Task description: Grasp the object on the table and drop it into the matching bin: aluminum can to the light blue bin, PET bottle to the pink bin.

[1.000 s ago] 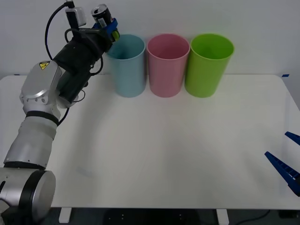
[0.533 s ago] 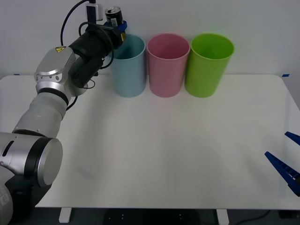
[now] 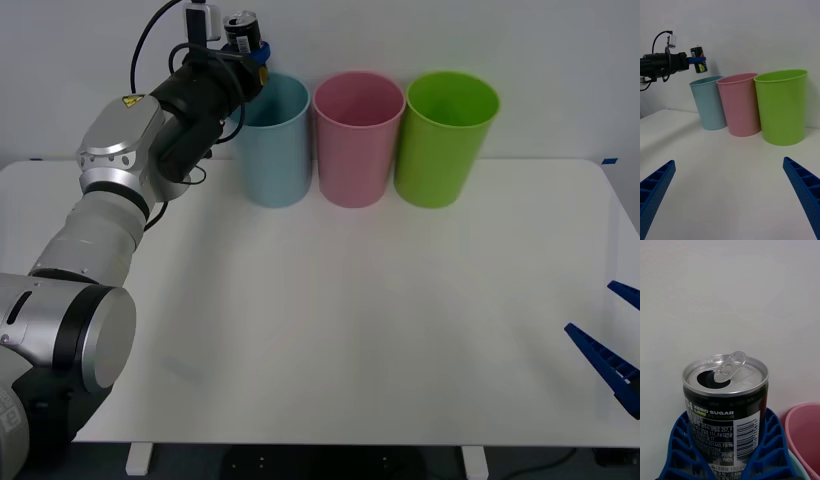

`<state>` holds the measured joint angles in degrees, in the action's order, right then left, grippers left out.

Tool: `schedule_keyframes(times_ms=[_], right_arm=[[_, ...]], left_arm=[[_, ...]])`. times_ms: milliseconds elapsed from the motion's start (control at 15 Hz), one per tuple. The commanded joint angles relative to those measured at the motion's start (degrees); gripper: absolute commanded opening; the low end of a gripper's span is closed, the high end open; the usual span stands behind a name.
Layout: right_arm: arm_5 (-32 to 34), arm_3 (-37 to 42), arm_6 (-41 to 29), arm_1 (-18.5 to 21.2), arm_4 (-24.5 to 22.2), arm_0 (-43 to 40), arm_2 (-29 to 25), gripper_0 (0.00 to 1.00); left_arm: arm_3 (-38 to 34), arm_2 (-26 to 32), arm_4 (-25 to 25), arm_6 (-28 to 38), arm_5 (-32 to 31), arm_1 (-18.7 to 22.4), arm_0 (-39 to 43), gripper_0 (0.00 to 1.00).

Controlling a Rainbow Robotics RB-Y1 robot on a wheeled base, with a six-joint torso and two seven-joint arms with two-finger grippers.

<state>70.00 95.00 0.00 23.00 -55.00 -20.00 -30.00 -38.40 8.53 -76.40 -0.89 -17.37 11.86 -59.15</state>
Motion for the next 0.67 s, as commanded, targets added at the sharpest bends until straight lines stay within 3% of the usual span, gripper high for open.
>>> schedule_keyframes(times_ms=[67, 133, 200, 267, 667], right_arm=[[0.0, 0.0, 0.0, 0.0, 0.0, 0.0, 0.0, 1.00], [0.0, 0.0, 0.0, 0.0, 0.0, 0.0, 0.0, 1.00], [0.0, 0.0, 0.0, 0.0, 0.0, 0.0, 0.0, 1.00], [0.0, 0.0, 0.0, 0.0, 0.0, 0.0, 0.0, 1.00], [0.0, 0.0, 0.0, 0.0, 0.0, 0.0, 0.0, 1.00]], left_arm=[[0.0, 0.0, 0.2, -0.1, 0.1, -0.2, 0.0, 0.07], [0.0, 0.0, 0.3, -0.1, 0.1, -0.3, 0.0, 0.25], [0.0, 0.0, 0.4, -0.1, 0.1, -0.3, 0.0, 0.86], [0.0, 0.0, 0.5, -0.1, 0.1, -0.3, 0.0, 1.00], [0.0, 0.0, 1.5, 0.1, 0.1, -0.2, 0.1, 1.00]])
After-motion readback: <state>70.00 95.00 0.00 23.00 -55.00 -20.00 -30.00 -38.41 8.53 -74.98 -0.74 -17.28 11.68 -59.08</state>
